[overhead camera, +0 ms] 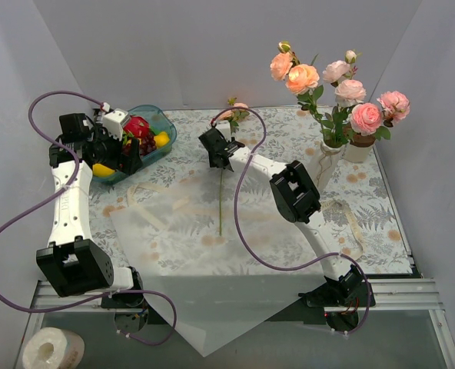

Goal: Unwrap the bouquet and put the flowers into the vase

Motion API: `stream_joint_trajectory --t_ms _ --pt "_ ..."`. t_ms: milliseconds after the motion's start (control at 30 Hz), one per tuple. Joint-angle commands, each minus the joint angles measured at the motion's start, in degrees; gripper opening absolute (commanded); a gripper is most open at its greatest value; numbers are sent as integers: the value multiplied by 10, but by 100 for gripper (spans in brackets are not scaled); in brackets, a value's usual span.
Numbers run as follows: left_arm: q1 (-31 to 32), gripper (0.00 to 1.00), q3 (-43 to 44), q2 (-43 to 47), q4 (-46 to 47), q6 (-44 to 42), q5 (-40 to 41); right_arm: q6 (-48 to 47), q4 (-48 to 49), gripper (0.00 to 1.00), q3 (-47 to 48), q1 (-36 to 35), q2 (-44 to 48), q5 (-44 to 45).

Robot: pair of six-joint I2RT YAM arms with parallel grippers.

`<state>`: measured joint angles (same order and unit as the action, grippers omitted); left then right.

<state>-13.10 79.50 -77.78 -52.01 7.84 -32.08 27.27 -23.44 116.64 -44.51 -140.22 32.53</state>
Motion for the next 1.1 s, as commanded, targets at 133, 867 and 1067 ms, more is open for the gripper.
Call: stream_joint_trajectory --t_ms 133,867,1067 --pt "1 98 20 -5 -6 -14 3 4 -6 44 52 19 -30 -41" --pt "1 98 3 25 -2 -7 6 6 2 1 39 21 44 -46" --pt "1 98 -11 35 -5 2 -3 -41 69 1 2 15 132 -48"
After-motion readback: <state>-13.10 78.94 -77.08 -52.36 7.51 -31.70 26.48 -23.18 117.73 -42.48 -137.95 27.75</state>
